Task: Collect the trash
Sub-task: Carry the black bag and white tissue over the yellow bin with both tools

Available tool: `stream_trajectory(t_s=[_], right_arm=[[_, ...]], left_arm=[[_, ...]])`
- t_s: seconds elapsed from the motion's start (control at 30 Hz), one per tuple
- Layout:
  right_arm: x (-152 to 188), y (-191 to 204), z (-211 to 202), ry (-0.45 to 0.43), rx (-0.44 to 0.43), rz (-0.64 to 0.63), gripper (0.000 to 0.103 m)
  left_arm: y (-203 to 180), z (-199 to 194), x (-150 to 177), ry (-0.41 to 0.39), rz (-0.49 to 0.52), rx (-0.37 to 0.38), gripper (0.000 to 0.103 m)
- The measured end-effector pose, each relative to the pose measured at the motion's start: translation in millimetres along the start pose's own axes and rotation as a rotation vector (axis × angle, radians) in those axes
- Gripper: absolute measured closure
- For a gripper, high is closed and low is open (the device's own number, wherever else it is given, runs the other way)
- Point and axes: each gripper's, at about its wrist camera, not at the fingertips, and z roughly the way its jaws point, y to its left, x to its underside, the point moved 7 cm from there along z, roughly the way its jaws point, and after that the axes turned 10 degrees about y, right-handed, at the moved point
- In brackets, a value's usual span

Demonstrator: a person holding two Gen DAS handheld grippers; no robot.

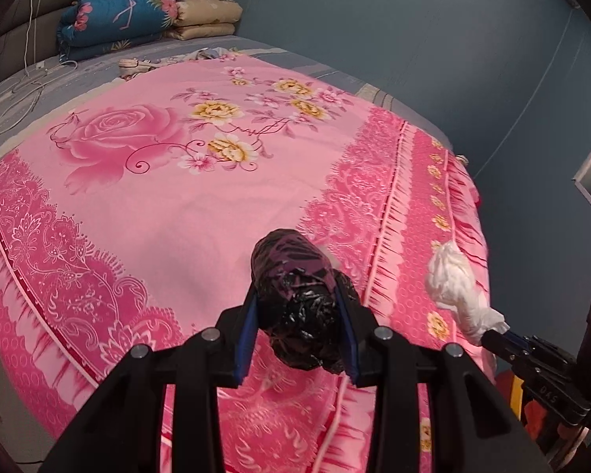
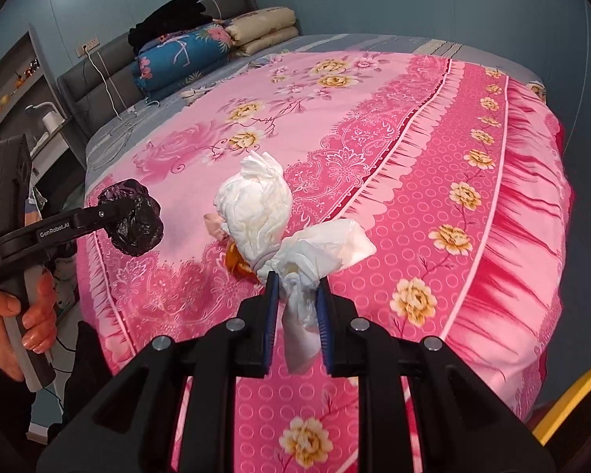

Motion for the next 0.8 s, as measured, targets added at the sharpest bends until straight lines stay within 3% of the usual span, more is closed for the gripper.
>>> stream_trajectory(t_s=[0.4, 0.8], right_arm=[[45, -10, -69, -0.095, 0.017, 0.027, 0.085], [75, -64, -134, -0.183, 0.064, 0.133, 0.085]], left_arm=[[-78, -44, 32, -0.038, 0.107, 0.073, 0.069], [-165, -76, 54, -0.079, 0.258, 0.145, 0.069]])
